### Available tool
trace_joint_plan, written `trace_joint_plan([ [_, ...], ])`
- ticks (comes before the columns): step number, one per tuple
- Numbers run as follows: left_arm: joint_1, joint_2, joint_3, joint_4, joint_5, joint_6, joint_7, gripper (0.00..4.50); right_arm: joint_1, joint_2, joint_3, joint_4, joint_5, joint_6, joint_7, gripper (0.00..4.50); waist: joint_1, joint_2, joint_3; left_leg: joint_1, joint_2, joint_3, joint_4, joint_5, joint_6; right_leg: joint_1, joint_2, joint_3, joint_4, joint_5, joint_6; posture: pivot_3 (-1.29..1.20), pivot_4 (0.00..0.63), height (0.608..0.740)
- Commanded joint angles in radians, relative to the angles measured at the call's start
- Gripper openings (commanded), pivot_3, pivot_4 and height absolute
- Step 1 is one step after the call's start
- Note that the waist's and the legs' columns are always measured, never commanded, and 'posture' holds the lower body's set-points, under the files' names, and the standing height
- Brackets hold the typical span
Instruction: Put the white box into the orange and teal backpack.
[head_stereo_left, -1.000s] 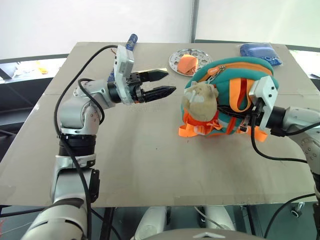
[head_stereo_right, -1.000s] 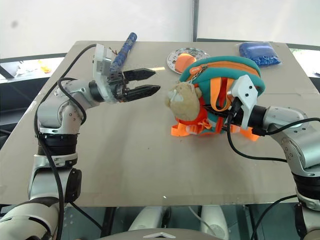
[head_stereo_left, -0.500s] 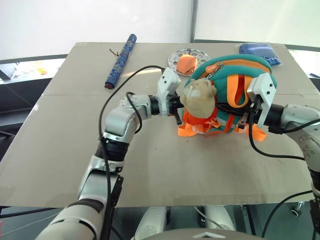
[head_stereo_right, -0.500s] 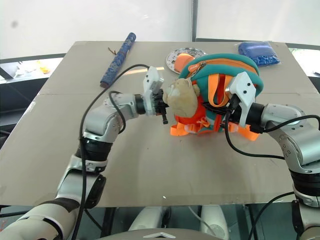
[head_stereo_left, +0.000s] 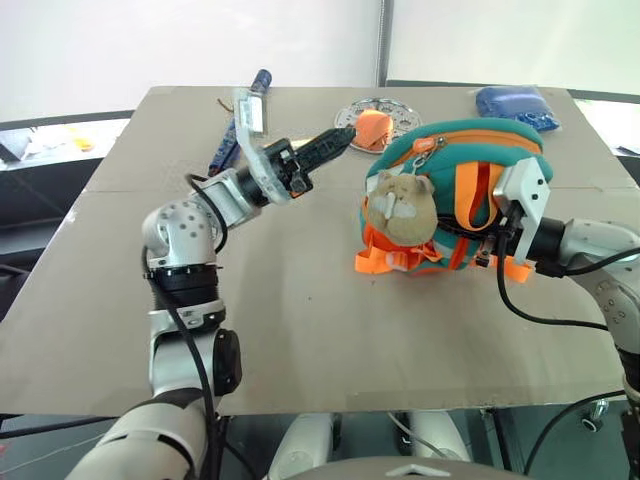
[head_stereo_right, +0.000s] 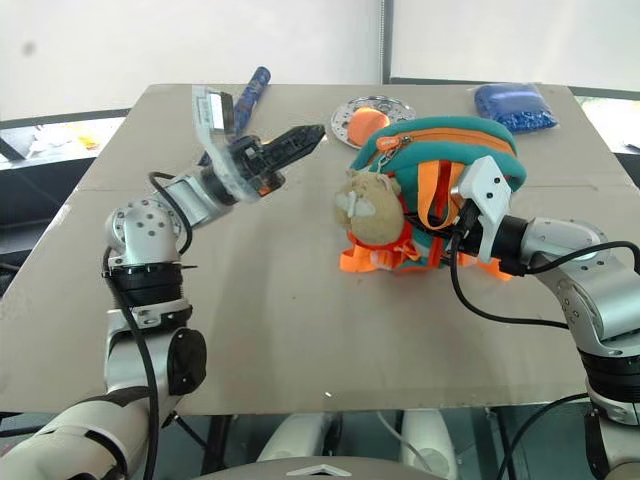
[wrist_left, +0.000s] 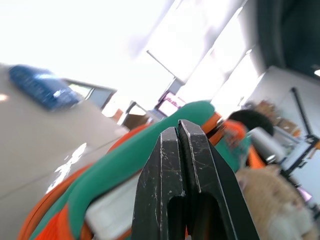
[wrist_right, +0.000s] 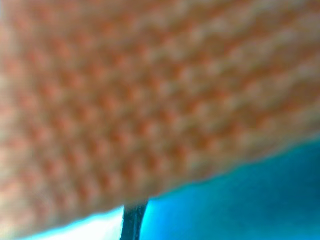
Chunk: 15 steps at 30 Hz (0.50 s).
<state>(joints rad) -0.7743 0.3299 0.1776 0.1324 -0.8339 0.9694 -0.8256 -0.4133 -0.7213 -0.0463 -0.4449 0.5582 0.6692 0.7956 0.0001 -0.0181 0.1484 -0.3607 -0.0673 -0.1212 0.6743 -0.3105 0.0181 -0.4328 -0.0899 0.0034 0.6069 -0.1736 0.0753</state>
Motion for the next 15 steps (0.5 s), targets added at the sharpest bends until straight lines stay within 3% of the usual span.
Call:
trace_joint_plan([
  [1, 0.013, -0.035, -0.108, -0.044, 0.044, -0.007, 0.004, 0.02, -0.024, -0.001, -0.011, -0.034, 0.013, -0.004, -0.001, 0.0, 0.003, 0.0, 0.0, -0.001, 0.0, 0.0, 0.0, 0.0, 0.0, 0.0, 0.0, 0.0, 0.0, 0.0, 0.0, 0.0, 0.15, 0.733],
  [4, 0.005, -0.082, -0.189, 0.016, 0.157, -0.095, 0.05, 0.02, -0.032, 0.001, -0.006, -0.034, 0.015, 0.001, 0.0, 0.0, 0.002, 0.0, 0.0, -0.001, 0.0, 0.001, 0.0, 0.0, 0.0, -0.001, 0.001, 0.0, 0.0, 0.0, 0.0, 0.0, 0.15, 0.733],
  [8, -0.028, -0.15, -0.177, 0.055, 0.163, -0.127, 0.075, 0.02, -0.028, 0.004, -0.005, -0.038, 0.014, 0.002, -0.002, 0.0, 0.005, 0.0, 0.0, -0.001, 0.0, 0.001, -0.001, 0.0, 0.0, -0.001, 0.001, 0.0, 0.0, 0.0, 0.0, 0.0, 0.15, 0.733],
  [15, 0.019, -0.054, -0.022, -0.072, -0.106, 0.084, -0.051, 0.02, -0.008, 0.002, -0.01, -0.039, 0.005, -0.011, -0.002, 0.0, -0.014, 0.0, 0.0, -0.002, 0.001, 0.002, -0.002, 0.0, 0.0, -0.004, 0.001, 0.002, 0.0, 0.0, 0.0, 0.0, 0.15, 0.733],
])
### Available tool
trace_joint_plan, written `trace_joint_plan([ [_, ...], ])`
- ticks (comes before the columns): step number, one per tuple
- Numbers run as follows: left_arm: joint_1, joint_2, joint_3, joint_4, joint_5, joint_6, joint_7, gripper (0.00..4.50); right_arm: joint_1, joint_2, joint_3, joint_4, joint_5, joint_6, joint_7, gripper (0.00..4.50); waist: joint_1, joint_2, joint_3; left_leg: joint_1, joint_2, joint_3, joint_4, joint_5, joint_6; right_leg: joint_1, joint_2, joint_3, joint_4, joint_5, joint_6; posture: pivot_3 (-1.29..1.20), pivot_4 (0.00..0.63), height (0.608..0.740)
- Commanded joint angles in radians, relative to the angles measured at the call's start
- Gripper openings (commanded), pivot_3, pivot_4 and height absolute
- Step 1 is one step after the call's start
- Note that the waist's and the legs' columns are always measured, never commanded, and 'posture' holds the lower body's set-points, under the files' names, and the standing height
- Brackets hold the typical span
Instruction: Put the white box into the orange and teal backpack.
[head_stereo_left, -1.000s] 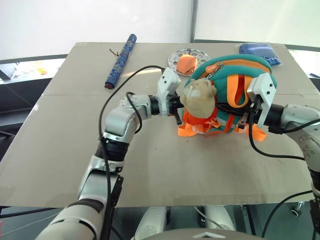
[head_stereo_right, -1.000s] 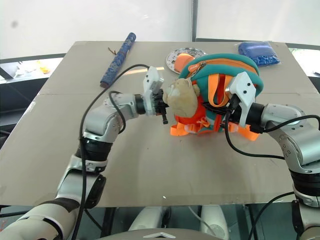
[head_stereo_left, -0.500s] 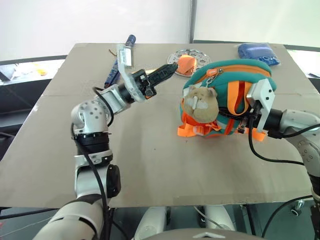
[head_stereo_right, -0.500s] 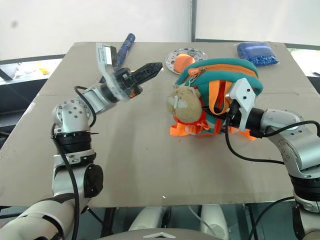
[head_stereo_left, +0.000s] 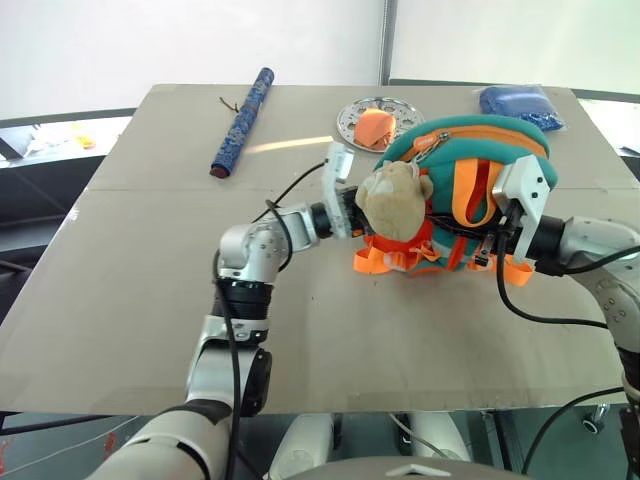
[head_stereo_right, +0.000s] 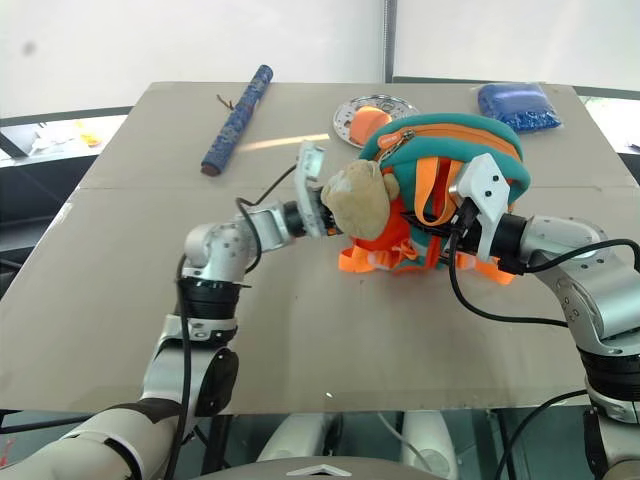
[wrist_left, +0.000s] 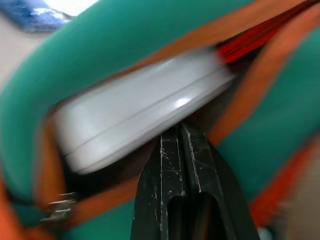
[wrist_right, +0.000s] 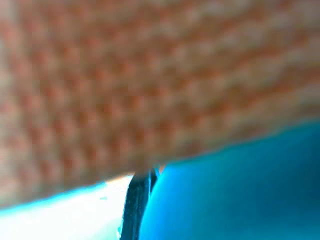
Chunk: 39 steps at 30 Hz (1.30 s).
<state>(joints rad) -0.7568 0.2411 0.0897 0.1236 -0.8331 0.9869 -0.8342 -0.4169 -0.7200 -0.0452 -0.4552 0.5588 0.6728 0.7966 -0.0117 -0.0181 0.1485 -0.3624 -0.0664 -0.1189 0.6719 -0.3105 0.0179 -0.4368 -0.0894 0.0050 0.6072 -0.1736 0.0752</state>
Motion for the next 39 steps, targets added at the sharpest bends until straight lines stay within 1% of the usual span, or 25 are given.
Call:
trace_joint_plan([
  [1, 0.0, 0.042, 0.079, -0.06, -0.118, 0.075, -0.036, 0.02, -0.005, 0.002, -0.01, -0.027, 0.004, -0.015, -0.003, 0.0, -0.002, 0.0, 0.0, 0.0, 0.0, 0.0, 0.0, 0.0, 0.0, 0.0, 0.0, 0.001, 0.0, 0.0, 0.0, 0.0, 0.15, 0.733],
  [7, -0.046, 0.088, 0.188, -0.065, -0.225, 0.123, 0.005, 0.02, -0.021, 0.012, -0.003, -0.028, 0.002, -0.012, -0.015, 0.0, 0.001, 0.0, 0.0, 0.0, 0.0, 0.0, 0.001, 0.0, 0.0, 0.0, 0.0, 0.001, 0.001, 0.0, 0.0, 0.0, 0.15, 0.733],
  [10, -0.035, 0.128, 0.147, -0.14, -0.204, 0.111, -0.018, 0.02, -0.026, 0.012, 0.001, -0.022, -0.002, -0.012, -0.013, 0.0, 0.0, 0.0, 0.0, 0.0, 0.0, 0.0, 0.001, 0.0, 0.0, 0.0, 0.0, 0.001, 0.0, 0.0, 0.0, 0.0, 0.15, 0.733],
  [11, -0.029, 0.141, 0.134, -0.165, -0.208, 0.118, -0.029, 0.54, -0.027, 0.011, 0.001, -0.022, -0.003, -0.013, -0.012, 0.0, 0.0, 0.0, 0.0, 0.0, 0.0, 0.001, 0.0, 0.0, 0.0, 0.0, 0.0, 0.001, 0.0, 0.0, 0.0, 0.0, 0.15, 0.733],
  [13, -0.012, 0.185, 0.128, -0.209, -0.223, 0.138, -0.051, 1.15, -0.032, 0.01, 0.003, -0.02, -0.003, -0.011, -0.013, 0.0, -0.002, 0.0, 0.0, 0.0, 0.0, 0.001, 0.0, 0.0, 0.0, 0.0, 0.0, 0.002, 0.0, 0.0, 0.0, 0.0, 0.15, 0.733],
  [15, -0.005, 0.224, 0.126, -0.223, -0.233, 0.15, -0.073, 2.1, -0.035, 0.008, 0.003, -0.017, -0.003, -0.011, -0.011, 0.0, -0.003, 0.0, 0.0, 0.001, 0.0, 0.002, 0.0, 0.0, 0.0, -0.001, 0.0, 0.003, 0.0, 0.0, 0.0, 0.0, 0.15, 0.733],
  [16, -0.001, 0.247, 0.116, -0.232, -0.226, 0.152, -0.085, 2.46, -0.035, 0.007, 0.003, -0.016, -0.003, -0.011, -0.011, 0.0, -0.002, 0.0, 0.0, 0.001, 0.0, 0.002, -0.001, 0.0, 0.0, -0.001, 0.0, 0.003, 0.0, 0.0, 0.0, 0.0, 0.15, 0.733],
  [17, 0.004, 0.267, 0.098, -0.243, -0.204, 0.139, -0.093, 3.02, -0.035, 0.007, 0.004, -0.015, -0.004, -0.012, -0.009, 0.0, -0.002, 0.0, 0.0, 0.001, 0.0, 0.002, -0.001, 0.0, 0.0, -0.001, 0.001, 0.003, 0.001, 0.0, 0.0, 0.0, 0.15, 0.733],
  [20, 0.01, 0.288, 0.04, -0.267, -0.169, 0.121, -0.105, 4.38, -0.037, 0.008, 0.007, -0.009, -0.007, -0.015, -0.006, 0.0, 0.001, 0.0, 0.0, 0.001, 0.0, 0.002, -0.001, 0.0, 0.0, -0.001, 0.001, 0.003, 0.001, 0.0, 0.0, 0.0, 0.15, 0.733],
  [21, 0.013, 0.284, 0.008, -0.274, -0.146, 0.109, -0.1, 4.38, -0.039, 0.01, 0.01, -0.007, -0.008, -0.016, -0.005, 0.0, 0.002, 0.0, 0.0, 0.001, 0.0, 0.002, -0.001, 0.0, 0.0, -0.001, 0.001, 0.003, 0.0, 0.0, 0.0, 0.0, 0.15, 0.733],
  [24, 0.016, 0.228, -0.044, -0.267, -0.106, 0.072, -0.064, 4.38, -0.047, 0.016, 0.019, 0.0, -0.013, -0.02, -0.003, 0.0, 0.002, 0.0, 0.0, 0.001, 0.0, 0.002, 0.0, 0.0, 0.0, -0.001, 0.0, 0.003, 0.0, 0.0, 0.0, 0.0, 0.15, 0.733],
  [26, 0.019, 0.2, -0.091, -0.263, -0.051, 0.026, -0.052, 4.38, -0.052, 0.018, 0.024, 0.004, -0.015, -0.022, -0.002, 0.0, 0.001, 0.0, 0.0, 0.001, 0.0, 0.002, -0.001, 0.0, 0.0, -0.001, 0.0, 0.003, 0.0, 0.0, 0.0, 0.0, 0.15, 0.733],
  [28, 0.022, 0.17, -0.101, -0.259, -0.042, 0.007, -0.044, 4.38, -0.051, 0.017, 0.025, 0.0, -0.017, -0.022, -0.002, 0.0, -0.001, 0.0, 0.0, 0.001, 0.0, 0.003, -0.001, 0.0, 0.0, -0.001, 0.001, 0.004, 0.0, 0.0, 0.0, 0.0, 0.15, 0.733],
  [31, 0.029, 0.158, -0.091, -0.251, -0.042, -0.007, -0.048, 3.65, -0.048, 0.014, 0.018, 0.0, -0.02, -0.023, 0.0, 0.0, -0.003, 0.0, 0.0, 0.001, 0.0, 0.004, -0.001, 0.0, 0.0, -0.001, 0.001, 0.005, 0.0, 0.0, 0.0, 0.0, 0.15, 0.733],
  [35, 0.05, 0.184, -0.083, -0.252, -0.043, -0.015, -0.073, 2.19, -0.049, 0.019, 0.002, 0.014, -0.029, -0.025, -0.017, 0.0, -0.001, 0.0, 0.0, 0.001, 0.0, 0.004, -0.001, 0.0, 0.0, -0.001, 0.001, 0.005, 0.0, 0.0, 0.0, 0.0, 0.15, 0.733],
  [36, 0.06, 0.194, -0.082, -0.249, -0.038, -0.024, -0.081, 1.56, -0.052, 0.025, -0.005, 0.021, -0.031, -0.022, -0.03, 0.0, -0.001, 0.0, 0.0, 0.001, 0.0, 0.004, -0.001, 0.0, 0.0, -0.001, 0.001, 0.005, 0.0, 0.0, 0.0, 0.0, 0.15, 0.733],
  [37, 0.071, 0.203, -0.075, -0.24, -0.028, -0.038, -0.083, 1.26, -0.062, 0.033, -0.014, 0.04, -0.041, -0.013, -0.06, 0.0, -0.001, 0.0, 0.0, 0.001, 0.0, 0.004, -0.001, 0.0, 0.0, -0.001, 0.001, 0.005, 0.0, 0.0, 0.0, 0.0, 0.15, 0.733],
  [39, 0.084, 0.215, -0.054, -0.218, -0.023, -0.057, -0.08, 0.48, -0.081, 0.046, -0.029, 0.073, -0.051, 0.003, -0.103, 0.0, -0.002, 0.0, 0.0, 0.001, 0.0, 0.004, -0.001, 0.0, 0.0, -0.001, 0.001, 0.005, 0.001, 0.0, 0.0, 0.0, 0.15, 0.733],
])
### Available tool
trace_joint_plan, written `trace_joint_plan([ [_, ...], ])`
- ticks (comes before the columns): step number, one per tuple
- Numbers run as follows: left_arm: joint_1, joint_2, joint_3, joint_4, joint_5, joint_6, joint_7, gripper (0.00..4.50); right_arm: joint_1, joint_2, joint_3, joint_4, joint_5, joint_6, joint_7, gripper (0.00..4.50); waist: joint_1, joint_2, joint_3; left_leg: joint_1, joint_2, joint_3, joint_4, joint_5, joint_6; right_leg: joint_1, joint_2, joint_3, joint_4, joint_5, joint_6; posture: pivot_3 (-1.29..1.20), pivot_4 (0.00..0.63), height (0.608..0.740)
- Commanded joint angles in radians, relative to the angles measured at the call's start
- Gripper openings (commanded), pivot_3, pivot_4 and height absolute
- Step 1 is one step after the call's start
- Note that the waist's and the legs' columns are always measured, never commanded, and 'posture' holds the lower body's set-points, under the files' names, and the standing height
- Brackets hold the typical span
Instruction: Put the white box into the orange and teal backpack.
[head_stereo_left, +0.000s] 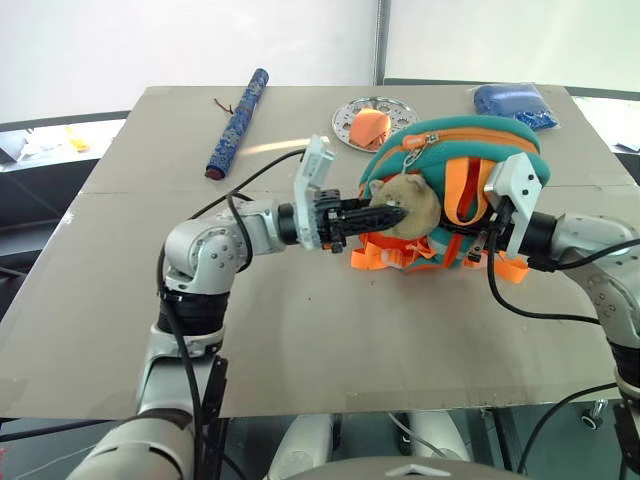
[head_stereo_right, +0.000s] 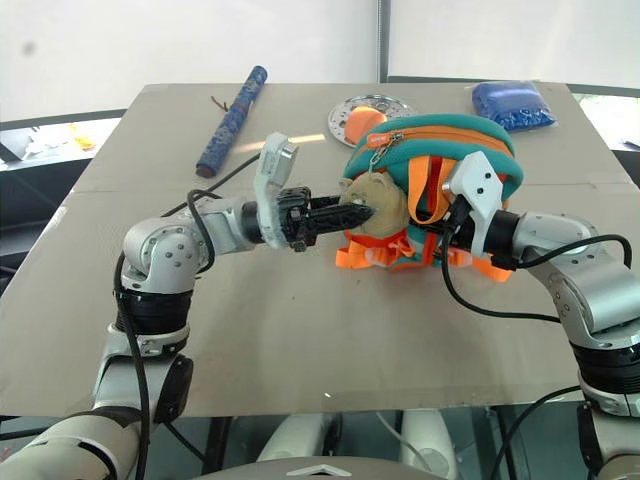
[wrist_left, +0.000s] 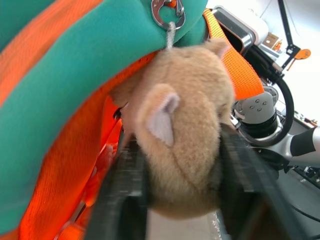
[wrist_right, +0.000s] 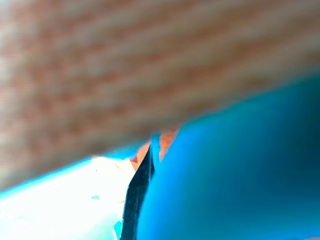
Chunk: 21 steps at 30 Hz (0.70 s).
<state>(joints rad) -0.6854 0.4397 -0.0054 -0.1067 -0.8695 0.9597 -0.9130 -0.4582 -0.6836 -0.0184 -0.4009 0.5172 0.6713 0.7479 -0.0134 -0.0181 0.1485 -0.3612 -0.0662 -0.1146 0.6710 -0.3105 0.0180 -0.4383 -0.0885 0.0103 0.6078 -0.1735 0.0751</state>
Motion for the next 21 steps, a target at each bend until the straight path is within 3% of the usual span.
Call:
trace_joint_plan([
  [1, 0.017, 0.021, 0.06, 0.026, 0.008, -0.033, 0.004, 0.41, -0.051, 0.016, -0.067, 0.034, -0.008, 0.015, -0.075, 0.0, 0.0, 0.0, 0.0, 0.0, 0.0, 0.0, 0.0, 0.0, 0.0, 0.0, 0.0, 0.0, 0.0, 0.0, 0.0, 0.0, 0.15, 0.733],
  [4, 0.029, 0.023, 0.13, 0.067, -0.025, -0.026, 0.031, 0.38, -0.085, 0.033, -0.099, 0.081, -0.006, 0.037, -0.132, 0.0, 0.001, 0.0, 0.0, 0.0, 0.0, 0.0, 0.0, 0.0, 0.0, 0.0, 0.0, 0.0, 0.0, 0.0, 0.0, 0.0, 0.15, 0.733],
  [8, 0.032, -0.042, 0.358, 0.16, -0.254, 0.065, 0.19, 0.38, -0.135, 0.067, -0.142, 0.138, 0.01, 0.094, -0.214, 0.0, 0.0, 0.0, 0.0, 0.0, 0.0, 0.0, 0.0, 0.0, 0.0, 0.0, 0.0, 0.0, 0.0, 0.0, 0.0, 0.0, 0.15, 0.733],
  [11, 0.049, -0.061, 0.426, 0.187, -0.312, 0.081, 0.277, 0.38, -0.156, 0.082, -0.163, 0.156, 0.024, 0.124, -0.243, 0.0, 0.0, 0.0, 0.0, -0.001, 0.001, -0.001, 0.0, 0.0, 0.0, -0.001, 0.0, 0.0, 0.0, 0.0, 0.0, 0.0, 0.15, 0.733],
  [15, 0.109, -0.061, 0.43, 0.198, -0.309, 0.084, 0.316, 0.38, -0.178, 0.088, -0.186, 0.18, 0.032, 0.148, -0.274, 0.0, 0.0, 0.0, 0.0, -0.001, 0.0, -0.001, 0.0, 0.0, 0.0, -0.001, -0.001, 0.0, 0.0, 0.0, 0.0, 0.0, 0.15, 0.733],
  [21, 0.27, -0.048, 0.309, 0.207, -0.18, 0.081, 0.316, 0.38, -0.207, 0.089, -0.211, 0.2, 0.037, 0.167, -0.325, 0.0, -0.001, 0.001, -0.001, 0.0, 0.0, 0.001, -0.001, 0.0, 0.0, -0.001, 0.0, 0.001, 0.001, 0.0, 0.0, 0.0, 0.15, 0.733],
])
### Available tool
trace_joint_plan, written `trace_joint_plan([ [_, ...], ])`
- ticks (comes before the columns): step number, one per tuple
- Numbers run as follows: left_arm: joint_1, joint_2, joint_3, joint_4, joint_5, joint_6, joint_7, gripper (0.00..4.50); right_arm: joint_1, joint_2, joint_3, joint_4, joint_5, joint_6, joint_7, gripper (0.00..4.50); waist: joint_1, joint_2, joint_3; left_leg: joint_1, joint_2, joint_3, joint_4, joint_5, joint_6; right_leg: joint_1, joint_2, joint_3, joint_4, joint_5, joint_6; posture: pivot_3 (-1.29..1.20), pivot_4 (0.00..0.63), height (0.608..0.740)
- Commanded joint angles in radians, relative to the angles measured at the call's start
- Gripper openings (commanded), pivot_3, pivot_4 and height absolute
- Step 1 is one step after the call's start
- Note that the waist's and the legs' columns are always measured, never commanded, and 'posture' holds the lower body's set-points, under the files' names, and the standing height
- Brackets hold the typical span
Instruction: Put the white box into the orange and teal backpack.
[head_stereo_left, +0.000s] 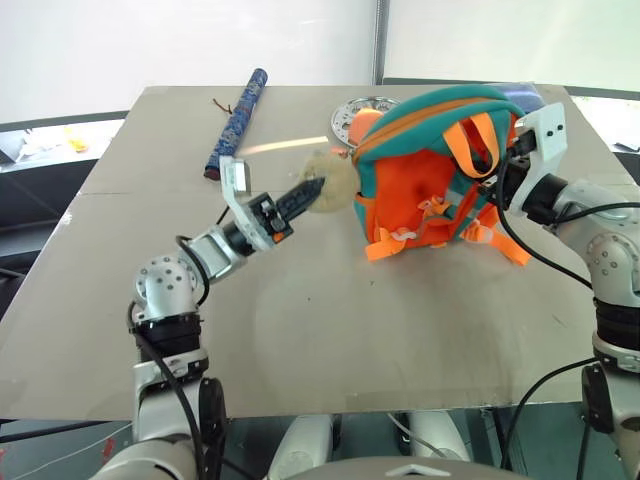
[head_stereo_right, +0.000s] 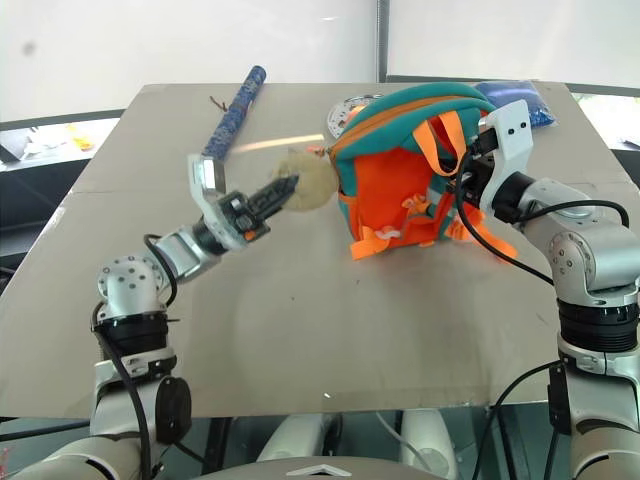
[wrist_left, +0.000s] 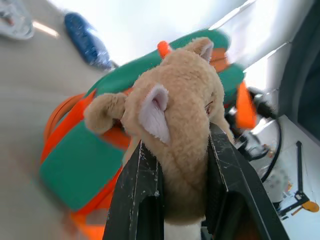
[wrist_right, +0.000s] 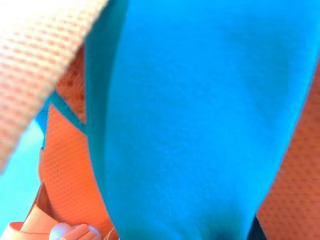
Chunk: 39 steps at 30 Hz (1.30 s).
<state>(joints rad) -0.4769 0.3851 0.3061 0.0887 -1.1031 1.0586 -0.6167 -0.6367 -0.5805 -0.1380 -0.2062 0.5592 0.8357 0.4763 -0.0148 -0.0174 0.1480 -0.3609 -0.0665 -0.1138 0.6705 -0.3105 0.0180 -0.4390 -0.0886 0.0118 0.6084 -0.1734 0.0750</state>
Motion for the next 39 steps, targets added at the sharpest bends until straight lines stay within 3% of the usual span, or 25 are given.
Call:
trace_joint_plan([
  [1, 0.074, -0.002, 0.007, 0.019, 0.049, -0.022, 0.03, 0.38, -0.031, -0.015, -0.095, 0.004, -0.004, 0.005, -0.06, 0.0, 0.001, 0.0, 0.0, 0.0, 0.0, 0.0, 0.0, 0.0, 0.0, 0.0, 0.0, 0.0, 0.0, 0.0, 0.0, 0.0, 0.15, 0.733],
  [10, 0.121, -0.017, -0.122, 0.053, 0.253, -0.155, 0.066, 0.37, -0.036, -0.02, -0.117, -0.012, 0.028, 0.03, -0.082, 0.0, 0.003, 0.0, -0.001, 0.0, 0.0, 0.0, 0.0, 0.0, 0.0, 0.0, 0.0, 0.001, 0.0, 0.0, 0.0, 0.0, 0.15, 0.733],
  [14, 0.022, -0.05, 0.01, 0.19, 0.213, -0.211, 0.141, 0.37, -0.046, -0.015, -0.154, -0.005, 0.057, 0.044, -0.108, 0.0, 0.007, -0.001, -0.001, 0.0, 0.0, -0.001, 0.001, 0.0, 0.0, 0.001, 0.0, 0.0, 0.0, 0.0, 0.0, 0.0, 0.15, 0.733],
  [19, 0.041, -0.017, -0.155, 0.104, 0.312, -0.21, 0.043, 0.37, -0.035, 0.007, -0.139, -0.027, 0.089, 0.034, -0.11, 0.0, 0.001, 0.0, -0.001, 0.0, 0.0, 0.001, 0.0, 0.0, 0.0, 0.0, 0.0, 0.001, 0.0, 0.001, -0.001, 0.0, 0.15, 0.733],
  [24, 0.05, -0.03, -0.222, -0.002, 0.449, -0.444, -0.009, 0.37, 0.028, -0.016, -0.051, -0.132, 0.091, 0.021, -0.031, 0.0, 0.008, 0.0, -0.001, -0.002, 0.0, 0.0, 0.0, 0.0, 0.0, -0.001, 0.0, 0.0, -0.001, 0.001, -0.001, 0.0, 0.15, 0.733],
  [25, 0.05, -0.029, -0.224, -0.017, 0.461, -0.471, -0.023, 0.86, 0.041, -0.021, -0.037, -0.15, 0.078, 0.004, -0.021, 0.74, 0.007, 0.0, -0.001, -0.001, 0.0, 0.0, 0.0, 0.0, 0.0, -0.001, 0.0, 0.0, -0.001, 0.001, -0.001, 0.0, 0.15, 0.733],
  [26, 0.048, -0.032, -0.215, -0.035, 0.46, -0.486, -0.025, 1.36, 0.06, -0.027, -0.024, -0.17, 0.063, -0.012, -0.013, 0.96, 0.007, 0.0, -0.001, -0.001, 0.001, 0.0, 0.0, 0.0, 0.0, -0.001, 0.0, 0.0, -0.001, 0.001, -0.001, 0.0, 0.15, 0.733],
  [27, 0.047, -0.026, -0.211, -0.063, 0.46, -0.489, -0.03, 1.88, 0.1, -0.037, -0.01, -0.192, 0.043, -0.033, 0.002, 1.49, 0.004, 0.0, -0.001, -0.001, 0.0, 0.001, 0.0, 0.0, 0.0, -0.001, 0.0, 0.0, -0.001, 0.001, -0.001, 0.0, 0.15, 0.733],
  [29, 0.058, -0.01, -0.206, -0.126, 0.456, -0.485, -0.035, 2.49, 0.185, -0.05, -0.005, -0.24, 0.028, -0.064, 0.028, 1.97, 0.006, -0.001, -0.001, -0.001, 0.001, 0.0, 0.0, 0.0, 0.0, -0.001, 0.0, 0.0, -0.001, 0.001, -0.001, 0.0, 0.15, 0.733],
  [33, 0.103, 0.041, -0.201, -0.226, 0.472, -0.487, -0.04, 4.47, 0.327, -0.069, -0.032, -0.311, 0.007, -0.11, 0.046, 3.99, 0.005, 0.0, -0.001, -0.003, 0.001, 0.0, -0.002, 0.0, 0.0, -0.002, -0.001, 0.001, -0.002, 0.0, 0.0, 0.0, 0.15, 0.733],
  [35, 0.125, 0.076, -0.213, -0.262, 0.507, -0.505, -0.048, 4.5, 0.384, -0.072, -0.05, -0.338, -0.003, -0.131, 0.048, 4.49, 0.004, 0.0, -0.001, -0.002, 0.001, 0.001, -0.001, 0.0, 0.001, -0.002, -0.001, 0.002, -0.001, 0.0, 0.0, 0.0, 0.15, 0.733],
  [39, 0.169, 0.115, -0.211, -0.329, 0.549, -0.542, -0.05, 4.5, 0.483, -0.061, -0.089, -0.434, 0.019, -0.133, 0.031, 4.49, 0.006, 0.0, -0.001, 0.001, 0.001, 0.001, -0.001, 0.0, 0.0, 0.0, 0.001, 0.001, 0.0, 0.001, 0.0, 0.0, 0.15, 0.733],
])
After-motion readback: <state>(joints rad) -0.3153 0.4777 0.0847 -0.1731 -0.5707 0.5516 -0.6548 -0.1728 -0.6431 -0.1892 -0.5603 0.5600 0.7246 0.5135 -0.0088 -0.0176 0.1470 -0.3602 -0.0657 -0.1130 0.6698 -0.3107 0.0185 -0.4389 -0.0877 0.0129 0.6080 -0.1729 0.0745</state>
